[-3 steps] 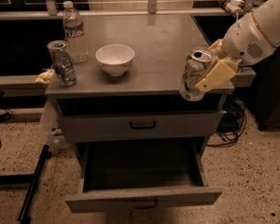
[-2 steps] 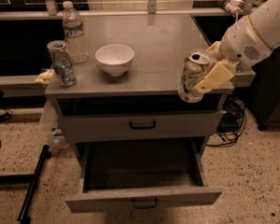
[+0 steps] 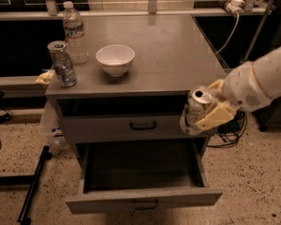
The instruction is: Place 7up can into middle drawer
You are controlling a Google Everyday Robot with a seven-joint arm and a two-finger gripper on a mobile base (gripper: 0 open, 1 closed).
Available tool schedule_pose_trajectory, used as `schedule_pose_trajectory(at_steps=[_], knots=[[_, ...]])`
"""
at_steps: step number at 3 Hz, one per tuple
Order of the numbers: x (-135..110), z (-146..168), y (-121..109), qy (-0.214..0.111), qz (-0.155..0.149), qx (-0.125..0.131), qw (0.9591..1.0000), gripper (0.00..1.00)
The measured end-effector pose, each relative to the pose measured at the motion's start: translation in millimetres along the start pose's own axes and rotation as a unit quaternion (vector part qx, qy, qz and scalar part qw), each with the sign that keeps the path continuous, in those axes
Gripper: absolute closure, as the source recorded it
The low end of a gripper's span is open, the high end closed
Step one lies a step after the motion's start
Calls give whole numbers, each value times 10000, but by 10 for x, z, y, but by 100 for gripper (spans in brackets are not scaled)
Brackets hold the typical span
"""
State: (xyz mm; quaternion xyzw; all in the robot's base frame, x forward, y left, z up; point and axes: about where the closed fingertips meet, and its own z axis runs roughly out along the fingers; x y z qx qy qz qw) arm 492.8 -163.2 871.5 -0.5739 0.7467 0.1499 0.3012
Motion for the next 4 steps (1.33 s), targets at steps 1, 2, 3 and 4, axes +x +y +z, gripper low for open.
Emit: schedule_pose_trajectory(at_steps=[1, 2, 3, 4], knots=[[400, 380, 320, -74, 133, 84, 9998, 100], [613, 574, 448, -2, 274, 137, 9995, 100], [613, 574, 448, -2, 274, 136, 9995, 100], [859, 799, 479, 174, 146, 192, 9996, 100]])
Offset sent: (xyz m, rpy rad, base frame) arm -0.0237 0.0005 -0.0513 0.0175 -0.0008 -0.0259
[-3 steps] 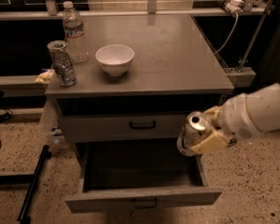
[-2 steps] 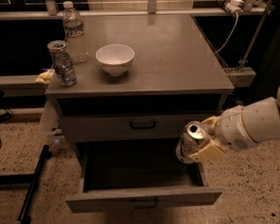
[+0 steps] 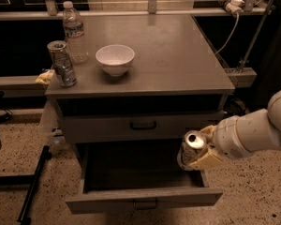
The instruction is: Place 7up can into middle drawer
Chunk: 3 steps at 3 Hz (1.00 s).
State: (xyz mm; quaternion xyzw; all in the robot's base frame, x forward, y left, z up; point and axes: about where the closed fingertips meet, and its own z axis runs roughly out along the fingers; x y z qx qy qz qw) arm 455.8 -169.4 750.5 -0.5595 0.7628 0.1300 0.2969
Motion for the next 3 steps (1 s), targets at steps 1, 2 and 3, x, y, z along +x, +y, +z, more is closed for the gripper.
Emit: schedule_pose_trajectory(at_steps=[1, 2, 3], knots=[[372, 461, 62, 131, -146, 32, 9998, 100], [686, 931, 74, 87, -120, 71, 9999, 100], [909, 1366, 6, -28, -121, 101, 9999, 100]])
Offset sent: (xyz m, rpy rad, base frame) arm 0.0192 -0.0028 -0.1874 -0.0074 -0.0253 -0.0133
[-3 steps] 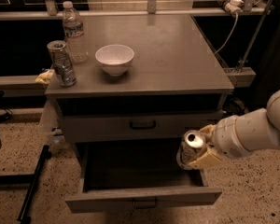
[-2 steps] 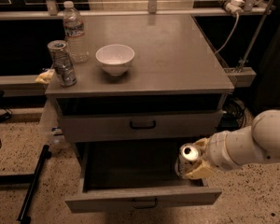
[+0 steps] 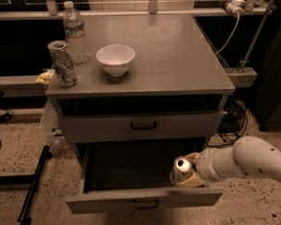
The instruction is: Place 7up can into middle drawer
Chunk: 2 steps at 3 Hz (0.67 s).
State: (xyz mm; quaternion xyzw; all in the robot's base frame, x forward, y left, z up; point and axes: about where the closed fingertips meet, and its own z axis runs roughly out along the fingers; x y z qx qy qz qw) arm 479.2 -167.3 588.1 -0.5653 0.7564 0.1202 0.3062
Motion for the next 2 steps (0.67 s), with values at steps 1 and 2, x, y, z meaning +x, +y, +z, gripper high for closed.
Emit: schedule_pose_trajectory(at_steps=[1, 2], knots=[[218, 429, -111, -95, 51, -64, 9999, 100], [416, 829, -226, -155, 133, -159, 9997, 100]])
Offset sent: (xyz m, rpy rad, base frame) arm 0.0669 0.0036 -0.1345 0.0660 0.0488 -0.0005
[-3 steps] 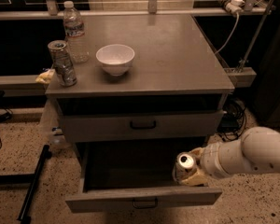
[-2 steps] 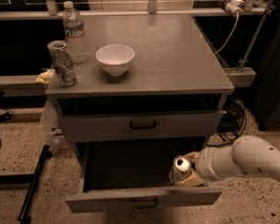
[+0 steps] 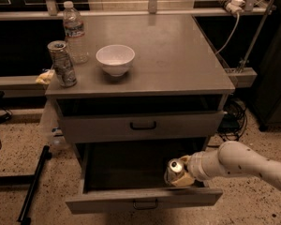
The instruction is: Place 7up can into middle drawer
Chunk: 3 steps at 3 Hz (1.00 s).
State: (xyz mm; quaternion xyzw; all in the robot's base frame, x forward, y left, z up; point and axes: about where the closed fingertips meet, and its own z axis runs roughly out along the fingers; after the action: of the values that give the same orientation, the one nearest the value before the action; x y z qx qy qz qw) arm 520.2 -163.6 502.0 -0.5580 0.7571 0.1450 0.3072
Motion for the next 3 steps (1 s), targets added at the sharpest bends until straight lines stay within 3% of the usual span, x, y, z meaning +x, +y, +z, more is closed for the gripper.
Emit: schedule_pose_trajectory(at_steps=[3], knots=[[238, 948, -320, -208, 119, -348, 9991, 100]])
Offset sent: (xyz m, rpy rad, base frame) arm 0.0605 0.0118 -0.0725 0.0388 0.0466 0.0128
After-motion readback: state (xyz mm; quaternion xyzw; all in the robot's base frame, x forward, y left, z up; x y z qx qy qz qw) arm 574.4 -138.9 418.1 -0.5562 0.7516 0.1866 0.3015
